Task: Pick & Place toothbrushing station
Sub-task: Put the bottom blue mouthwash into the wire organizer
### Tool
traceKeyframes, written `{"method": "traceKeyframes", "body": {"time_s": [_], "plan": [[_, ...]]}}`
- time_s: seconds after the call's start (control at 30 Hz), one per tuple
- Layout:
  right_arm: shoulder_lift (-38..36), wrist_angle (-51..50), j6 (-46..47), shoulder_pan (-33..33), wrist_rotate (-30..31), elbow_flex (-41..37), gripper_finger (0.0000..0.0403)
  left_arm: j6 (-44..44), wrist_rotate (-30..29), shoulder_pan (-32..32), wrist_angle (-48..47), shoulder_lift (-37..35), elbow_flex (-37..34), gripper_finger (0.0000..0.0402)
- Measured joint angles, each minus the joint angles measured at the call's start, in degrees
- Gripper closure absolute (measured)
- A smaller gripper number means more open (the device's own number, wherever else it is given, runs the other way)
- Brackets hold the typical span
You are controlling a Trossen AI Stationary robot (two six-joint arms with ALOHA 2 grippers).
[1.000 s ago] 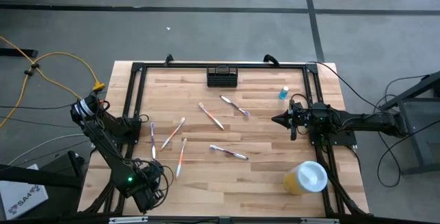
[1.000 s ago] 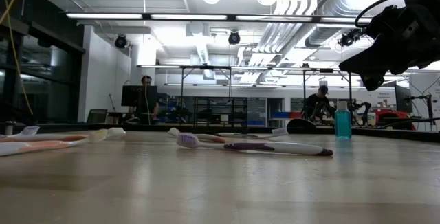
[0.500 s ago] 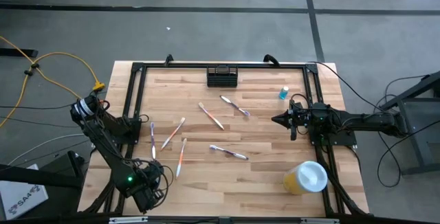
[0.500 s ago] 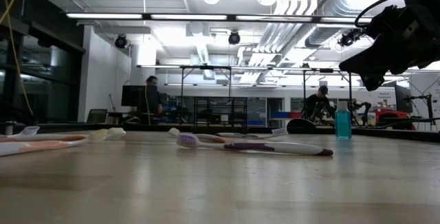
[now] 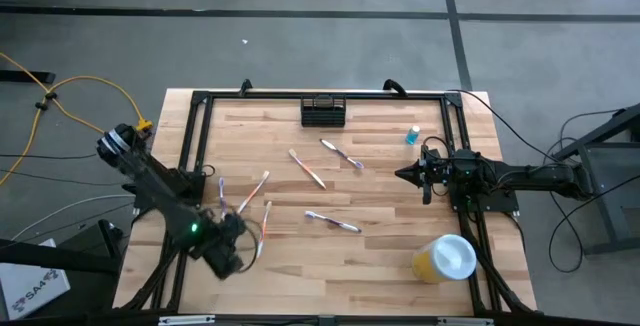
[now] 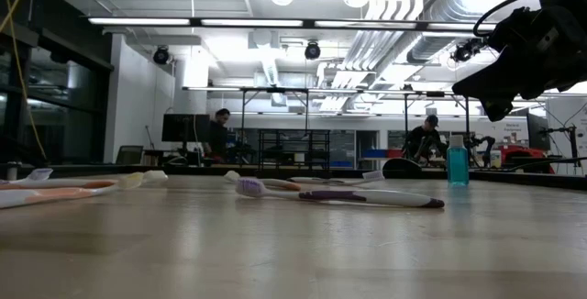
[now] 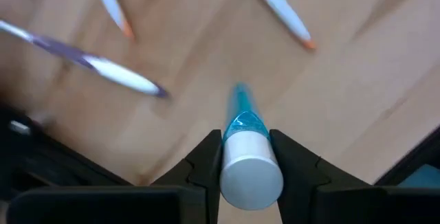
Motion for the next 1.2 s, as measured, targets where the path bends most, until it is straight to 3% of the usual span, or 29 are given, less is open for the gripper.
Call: {"method": "traceKeyframes", "body": {"time_s": [0.27, 0.43, 0.77, 1.2], "plan": [[0.0, 0.0, 0.0, 0.0, 0.0, 0.0, 0.0401, 22.4, 1.3, 20.0, -3.8, -7.4, 0.0, 0.0313], [0.0, 0.0, 0.0, 0.0, 0.0, 0.0, 0.0401, 36.8, 4.3, 33.7, -4.9, -7.5, 1.3, 0.0313], [0.0, 0.0, 0.0, 0.0, 0.0, 0.0, 0.0401, 62.2, 4.0, 52.2, -10.0, 2.9, 15.0, 0.0313], [0.0, 0.0, 0.0, 0.0, 0.0, 0.0, 0.0401, 82.1, 1.5, 64.8, -12.8, 18.5, 36.6, 0.0313]]}}
